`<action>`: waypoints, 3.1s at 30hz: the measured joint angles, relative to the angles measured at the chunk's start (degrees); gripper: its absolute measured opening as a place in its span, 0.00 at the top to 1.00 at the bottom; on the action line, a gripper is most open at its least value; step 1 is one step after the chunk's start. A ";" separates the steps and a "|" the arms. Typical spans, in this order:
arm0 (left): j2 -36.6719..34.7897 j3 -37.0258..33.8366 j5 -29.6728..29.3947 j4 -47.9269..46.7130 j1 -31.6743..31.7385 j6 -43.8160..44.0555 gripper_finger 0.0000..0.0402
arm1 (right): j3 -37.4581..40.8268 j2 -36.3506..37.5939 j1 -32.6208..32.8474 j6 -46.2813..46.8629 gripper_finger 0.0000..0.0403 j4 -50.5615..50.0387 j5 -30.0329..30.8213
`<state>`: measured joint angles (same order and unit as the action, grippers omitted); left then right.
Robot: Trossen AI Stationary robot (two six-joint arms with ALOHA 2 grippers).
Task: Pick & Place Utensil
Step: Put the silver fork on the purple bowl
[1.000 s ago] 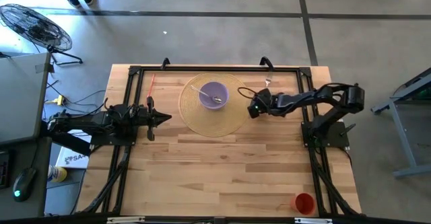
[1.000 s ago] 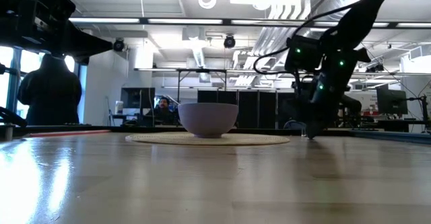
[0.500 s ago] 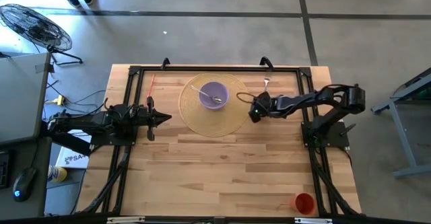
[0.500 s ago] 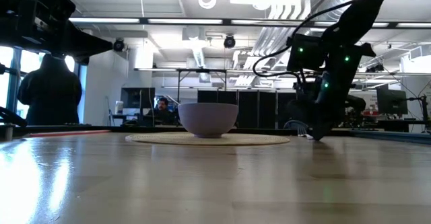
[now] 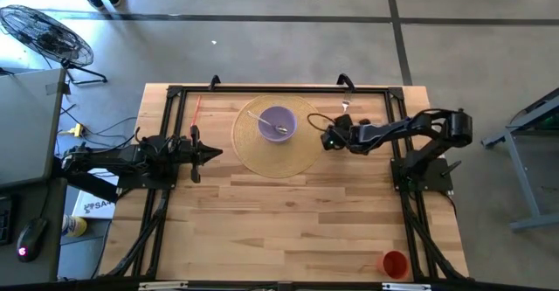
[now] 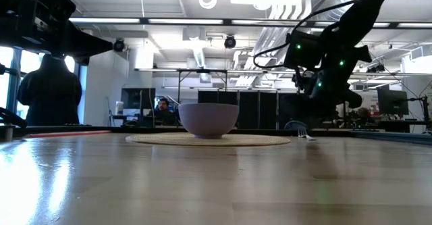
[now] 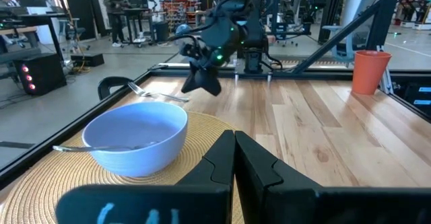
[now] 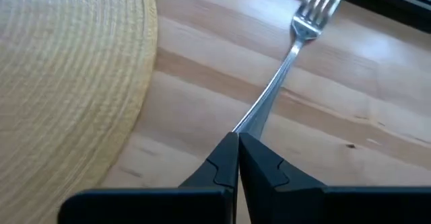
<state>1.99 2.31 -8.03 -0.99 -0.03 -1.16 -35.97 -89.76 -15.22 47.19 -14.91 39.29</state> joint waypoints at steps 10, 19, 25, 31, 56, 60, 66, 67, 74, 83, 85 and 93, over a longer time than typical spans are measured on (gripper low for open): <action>0.01 -0.02 0.02 -0.01 0.02 0.02 1.00 | 3.54 -0.02 -1.69 -1.11 0.98 5.15 -0.53; 0.01 0.00 0.02 0.00 0.01 0.02 1.00 | 6.28 -0.02 -1.66 -1.97 0.98 10.17 -2.23; 0.01 0.00 0.02 -0.01 0.01 0.01 1.00 | 6.23 0.00 -1.68 -5.01 0.98 10.43 -4.02; 0.00 0.00 0.04 -0.01 0.02 0.00 1.00 | 5.92 0.26 -1.54 -5.23 0.98 7.61 -6.48; 0.00 0.00 0.04 -0.01 0.02 0.00 1.00 | 3.53 16.76 20.81 10.59 0.96 -16.67 -11.70; 0.00 -0.02 0.04 -0.01 0.00 0.01 1.00 | 3.53 14.48 19.58 12.16 0.89 -13.82 -6.95; -0.01 -0.01 0.04 -0.01 0.02 0.00 1.00 | 3.51 7.96 15.18 10.76 0.74 -7.13 -7.03; 0.01 0.00 0.04 -0.01 0.02 0.02 1.00 | 3.49 6.92 14.53 11.62 0.73 -7.46 -5.95; 0.00 0.00 0.04 -0.01 0.00 0.00 1.00 | 3.49 3.44 13.02 17.08 0.72 -7.79 0.17; 0.01 -0.02 0.04 -0.01 0.01 0.01 1.00 | 3.46 2.82 13.20 18.45 0.72 -6.67 0.74; -0.02 0.00 0.03 -0.01 0.00 0.02 1.00 | 3.46 1.59 13.63 19.05 0.72 -6.67 1.15; -0.01 -0.01 -0.01 0.00 0.01 0.00 1.00 | 3.37 -5.75 16.57 25.00 0.72 -2.01 5.80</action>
<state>1.98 2.30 -8.04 -0.98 -0.02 -1.16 -32.60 -95.50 1.34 72.19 -16.92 45.09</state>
